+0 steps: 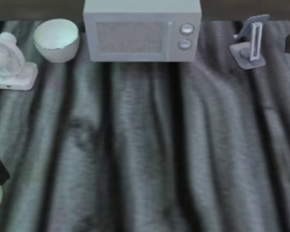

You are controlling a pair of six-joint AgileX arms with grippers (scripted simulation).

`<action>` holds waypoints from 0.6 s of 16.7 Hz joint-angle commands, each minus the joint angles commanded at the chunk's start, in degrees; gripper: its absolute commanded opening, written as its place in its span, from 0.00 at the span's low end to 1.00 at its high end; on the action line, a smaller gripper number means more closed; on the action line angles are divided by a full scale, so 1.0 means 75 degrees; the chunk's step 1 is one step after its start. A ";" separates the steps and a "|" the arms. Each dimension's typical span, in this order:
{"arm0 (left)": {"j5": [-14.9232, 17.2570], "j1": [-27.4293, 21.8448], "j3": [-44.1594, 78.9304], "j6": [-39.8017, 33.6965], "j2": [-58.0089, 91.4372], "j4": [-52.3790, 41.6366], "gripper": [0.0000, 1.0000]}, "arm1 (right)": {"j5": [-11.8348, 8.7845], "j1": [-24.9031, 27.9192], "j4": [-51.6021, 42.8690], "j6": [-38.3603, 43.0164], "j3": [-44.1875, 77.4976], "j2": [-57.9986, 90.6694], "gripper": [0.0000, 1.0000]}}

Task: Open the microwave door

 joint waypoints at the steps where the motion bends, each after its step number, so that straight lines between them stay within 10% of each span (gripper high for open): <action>1: 0.0000 0.0000 0.0000 0.0000 0.0000 0.0000 1.00 | 0.0000 0.0000 0.0000 0.0000 0.0000 0.0000 1.00; 10: -0.1085 -0.1313 0.2466 -0.0679 0.2870 -0.0053 1.00 | 0.0000 0.0000 0.0000 0.0000 0.0000 0.0000 1.00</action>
